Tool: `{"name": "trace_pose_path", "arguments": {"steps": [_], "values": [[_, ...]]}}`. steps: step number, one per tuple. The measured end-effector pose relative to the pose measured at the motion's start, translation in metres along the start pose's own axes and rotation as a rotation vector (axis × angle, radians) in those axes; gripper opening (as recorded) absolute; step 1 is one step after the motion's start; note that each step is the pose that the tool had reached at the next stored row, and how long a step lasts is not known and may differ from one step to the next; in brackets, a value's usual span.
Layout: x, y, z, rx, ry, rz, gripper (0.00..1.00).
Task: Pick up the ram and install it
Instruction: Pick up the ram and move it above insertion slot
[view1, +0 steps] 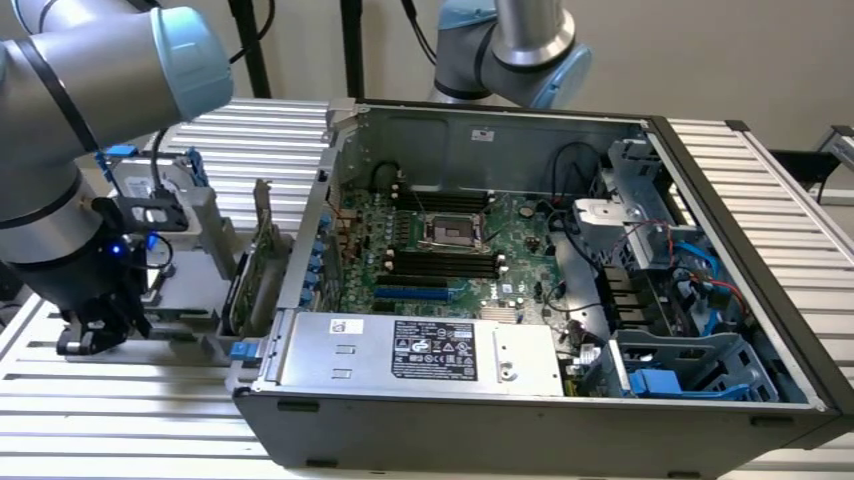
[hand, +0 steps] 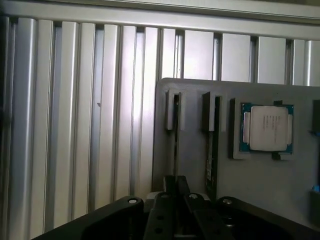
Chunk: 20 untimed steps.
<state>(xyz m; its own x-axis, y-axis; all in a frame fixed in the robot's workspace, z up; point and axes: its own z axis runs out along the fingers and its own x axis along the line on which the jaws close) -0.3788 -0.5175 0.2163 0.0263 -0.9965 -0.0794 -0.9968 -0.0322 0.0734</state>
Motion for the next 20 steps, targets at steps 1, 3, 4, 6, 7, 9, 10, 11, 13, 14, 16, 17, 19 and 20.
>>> {"name": "trace_pose_path", "arguments": {"steps": [1,3,4,6,7,9,10,11,13,14,16,17,19,20], "values": [[0.000,0.0003,-0.0045,0.0000,0.0000,0.000,0.14],[-0.001,0.0010,-0.0135,0.0001,-0.0001,0.000,0.14],[-0.001,0.0014,-0.0180,0.0000,0.0000,0.000,0.14],[-0.002,0.0020,-0.0272,0.0001,0.0000,0.000,0.14],[-0.003,0.0022,-0.0317,0.0001,0.0000,0.000,0.14],[-0.003,0.0026,-0.0408,0.0001,0.0000,0.000,0.14],[-0.004,0.0027,-0.0453,0.0000,0.0000,0.000,0.14],[-0.004,0.0026,-0.0498,-0.0001,0.0001,0.000,0.14],[-0.005,0.0018,-0.0590,0.0000,0.0000,0.000,0.14],[-0.005,0.0007,-0.0635,0.0000,0.0000,0.000,0.14],[-0.006,-0.0028,-0.0728,0.0000,-0.0001,0.000,0.14],[-0.006,-0.0054,-0.0779,0.0000,-0.0001,0.000,0.14],[-0.006,-0.0116,-0.0872,0.0003,-0.0011,-0.001,0.14],[-0.007,-0.0147,-0.0917,0.0002,-0.0015,-0.001,0.14]]}}
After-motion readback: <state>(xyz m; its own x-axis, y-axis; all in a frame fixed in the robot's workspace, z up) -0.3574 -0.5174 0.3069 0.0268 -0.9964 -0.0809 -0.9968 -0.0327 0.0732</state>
